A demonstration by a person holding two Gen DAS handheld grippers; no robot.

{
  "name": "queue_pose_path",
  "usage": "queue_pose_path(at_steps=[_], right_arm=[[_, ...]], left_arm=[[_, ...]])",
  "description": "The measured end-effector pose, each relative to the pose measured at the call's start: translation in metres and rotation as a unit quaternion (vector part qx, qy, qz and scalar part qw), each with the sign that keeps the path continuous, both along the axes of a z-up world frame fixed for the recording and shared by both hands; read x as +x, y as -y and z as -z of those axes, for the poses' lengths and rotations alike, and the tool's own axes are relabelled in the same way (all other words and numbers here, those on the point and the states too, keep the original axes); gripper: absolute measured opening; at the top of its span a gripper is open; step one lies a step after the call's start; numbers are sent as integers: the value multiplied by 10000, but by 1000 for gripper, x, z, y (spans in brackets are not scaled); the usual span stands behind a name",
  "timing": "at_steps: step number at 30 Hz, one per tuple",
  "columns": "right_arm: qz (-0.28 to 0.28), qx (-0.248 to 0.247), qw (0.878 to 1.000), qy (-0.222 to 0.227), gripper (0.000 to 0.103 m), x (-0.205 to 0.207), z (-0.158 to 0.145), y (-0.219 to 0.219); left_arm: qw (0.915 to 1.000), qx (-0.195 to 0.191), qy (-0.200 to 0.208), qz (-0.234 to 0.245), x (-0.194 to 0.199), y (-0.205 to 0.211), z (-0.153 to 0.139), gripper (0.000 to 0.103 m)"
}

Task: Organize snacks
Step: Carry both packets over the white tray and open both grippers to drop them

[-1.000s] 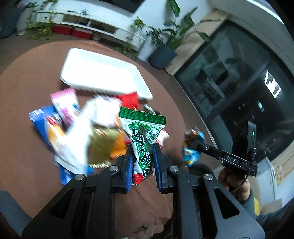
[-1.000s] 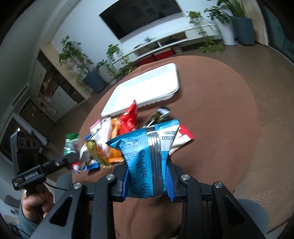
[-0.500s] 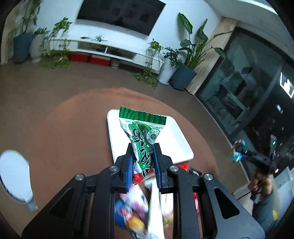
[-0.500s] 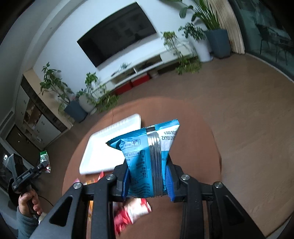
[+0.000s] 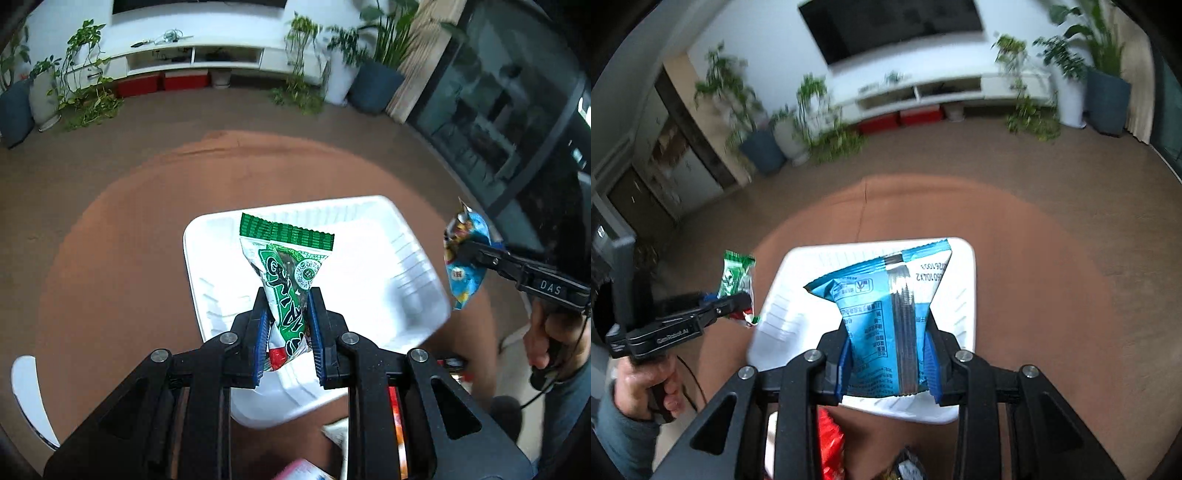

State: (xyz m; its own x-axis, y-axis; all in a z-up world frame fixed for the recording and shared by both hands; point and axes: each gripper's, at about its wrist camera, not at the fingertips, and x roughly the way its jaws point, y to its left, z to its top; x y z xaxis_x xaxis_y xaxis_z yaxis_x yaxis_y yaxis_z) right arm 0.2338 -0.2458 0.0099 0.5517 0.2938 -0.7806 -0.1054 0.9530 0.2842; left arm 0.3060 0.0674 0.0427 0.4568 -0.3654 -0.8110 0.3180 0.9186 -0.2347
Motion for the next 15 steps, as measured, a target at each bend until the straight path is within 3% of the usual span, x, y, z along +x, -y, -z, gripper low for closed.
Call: queue_pose_path(at_steps=[8,15], right_arm=[[-33,-402,9977,-541,35,36,43,-14],[-38,-549,9961,-693,35,45,62,-16]], left_arm=[[9972,554,-492,98,10,24,53,18],[9928,945,-695,255,21,50,87,21]])
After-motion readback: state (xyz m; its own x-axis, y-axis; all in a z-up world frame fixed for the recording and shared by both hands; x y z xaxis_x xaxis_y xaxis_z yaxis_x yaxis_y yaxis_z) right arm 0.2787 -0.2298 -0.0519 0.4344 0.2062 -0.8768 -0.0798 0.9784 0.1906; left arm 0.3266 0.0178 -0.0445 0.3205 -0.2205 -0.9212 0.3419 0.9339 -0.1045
